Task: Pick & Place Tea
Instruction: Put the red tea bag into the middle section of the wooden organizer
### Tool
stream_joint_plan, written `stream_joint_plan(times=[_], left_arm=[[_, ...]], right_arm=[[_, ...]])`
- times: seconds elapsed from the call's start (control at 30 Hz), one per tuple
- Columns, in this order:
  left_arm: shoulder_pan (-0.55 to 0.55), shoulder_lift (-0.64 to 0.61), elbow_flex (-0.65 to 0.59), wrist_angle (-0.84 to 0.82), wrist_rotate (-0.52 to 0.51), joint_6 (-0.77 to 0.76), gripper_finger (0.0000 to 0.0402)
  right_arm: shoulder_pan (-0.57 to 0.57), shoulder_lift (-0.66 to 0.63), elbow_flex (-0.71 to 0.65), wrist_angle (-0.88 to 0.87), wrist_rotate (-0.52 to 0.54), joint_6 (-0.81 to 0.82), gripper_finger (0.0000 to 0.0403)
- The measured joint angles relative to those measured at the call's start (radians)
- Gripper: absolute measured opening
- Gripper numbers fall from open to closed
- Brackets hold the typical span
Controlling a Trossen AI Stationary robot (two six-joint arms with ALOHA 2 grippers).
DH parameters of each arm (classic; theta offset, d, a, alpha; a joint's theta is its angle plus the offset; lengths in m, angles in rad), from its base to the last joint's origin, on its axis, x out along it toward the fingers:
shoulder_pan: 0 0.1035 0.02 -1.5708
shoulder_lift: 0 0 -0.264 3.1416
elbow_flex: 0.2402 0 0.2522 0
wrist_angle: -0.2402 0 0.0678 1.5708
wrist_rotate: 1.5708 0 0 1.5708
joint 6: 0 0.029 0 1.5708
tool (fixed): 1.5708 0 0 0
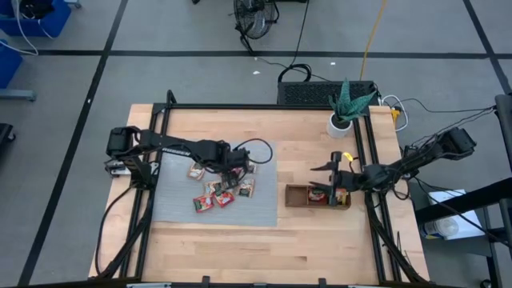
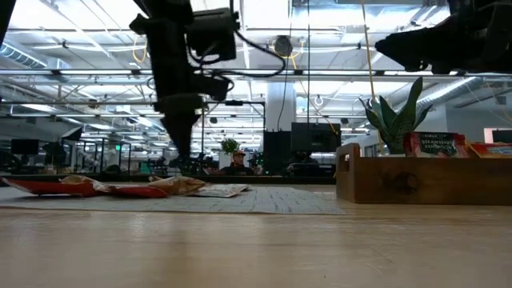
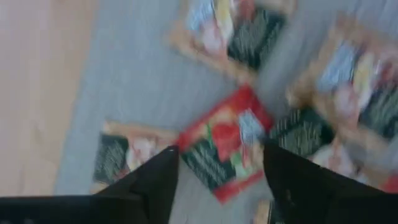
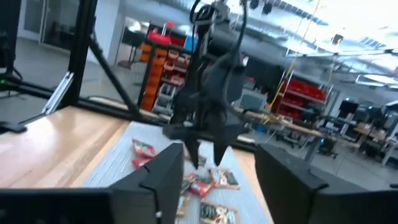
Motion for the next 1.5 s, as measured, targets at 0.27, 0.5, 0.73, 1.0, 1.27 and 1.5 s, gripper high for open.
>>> stream_joint_plan(times=[0.27, 0.5, 0.73, 1.0, 1.27, 1.5], left_arm=[[0.069, 0.0, -0.066, 0.092, 0.085, -0.064, 0.0299], [0.084, 0.0, -0.066, 0.171, 0.1, -0.177, 0.0293], [0.042, 0.0, -0.066, 0.167, 0.04, -0.221, 0.0266], [0.018, 0.038, -0.066, 0.179, 0.021, -0.267, 0.0258], [0.019, 0.116, -0.019, 0.183, 0.014, -0.265, 0.025], [0.018, 0.182, 0.018, 0.132, 0.013, -0.287, 0.0237]], right_arm=[[-0.002, -0.049, -0.012, -0.006, 0.078, -0.001, 0.0221], [-0.004, -0.051, -0.013, -0.011, 0.078, -0.022, 0.0213], [-0.004, -0.051, -0.013, -0.012, 0.078, -0.042, 0.0212], [-0.004, -0.051, -0.013, -0.012, 0.078, -0.06, 0.0212], [-0.004, -0.05, -0.013, -0.013, 0.079, -0.06, 0.0208], [-0.004, -0.05, -0.013, -0.019, 0.082, -0.06, 0.0208]])
